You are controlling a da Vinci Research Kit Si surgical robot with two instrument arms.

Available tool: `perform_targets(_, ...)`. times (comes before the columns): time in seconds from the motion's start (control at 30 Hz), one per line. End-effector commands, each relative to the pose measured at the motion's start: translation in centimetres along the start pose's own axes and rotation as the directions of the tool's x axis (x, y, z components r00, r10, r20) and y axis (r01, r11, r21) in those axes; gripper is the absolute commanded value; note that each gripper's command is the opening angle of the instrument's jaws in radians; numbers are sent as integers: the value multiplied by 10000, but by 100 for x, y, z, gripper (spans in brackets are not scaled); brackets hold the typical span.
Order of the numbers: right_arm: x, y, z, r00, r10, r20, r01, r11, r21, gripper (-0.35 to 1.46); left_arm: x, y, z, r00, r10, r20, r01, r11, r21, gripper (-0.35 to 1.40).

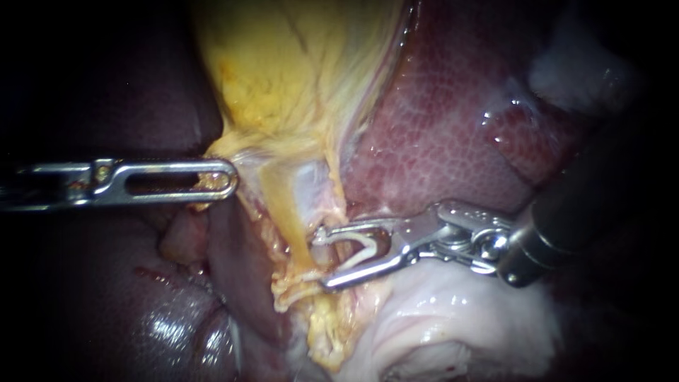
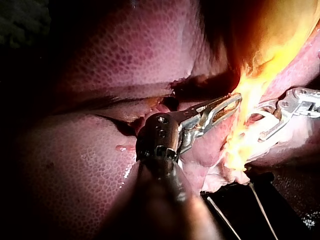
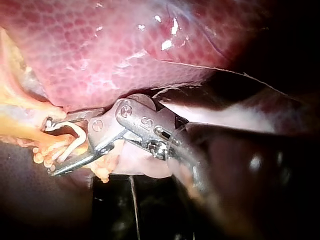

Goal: Clipping third clip left tube

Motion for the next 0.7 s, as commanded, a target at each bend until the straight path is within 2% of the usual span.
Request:
perform_targets(0.03, -2, 0, 4, 10000, -21, 18, 21, 10000, 27, 60, 0, 0, 0, 10000, -2, 3, 2, 10000, -9, -35)
perform_targets(0.23, -3, -4, 18, 9999, 58, 88, -60, 9997, 240, 60, 0, 0, 0, 10000, -2, 4, 2, 10000, -10, -35)
perform_targets(0.5, 7, -21, 19, 9984, 411, -382, -373, 9948, 943, 60, 0, 1, 0, 10000, 0, 1, 0, 10000, -6, -35)
perform_targets(0.7, 25, -35, 17, 9950, 619, -786, -504, 9888, 1406, 60, 0, 2, -1, 10000, 2, -4, -2, 10000, -1, -35)
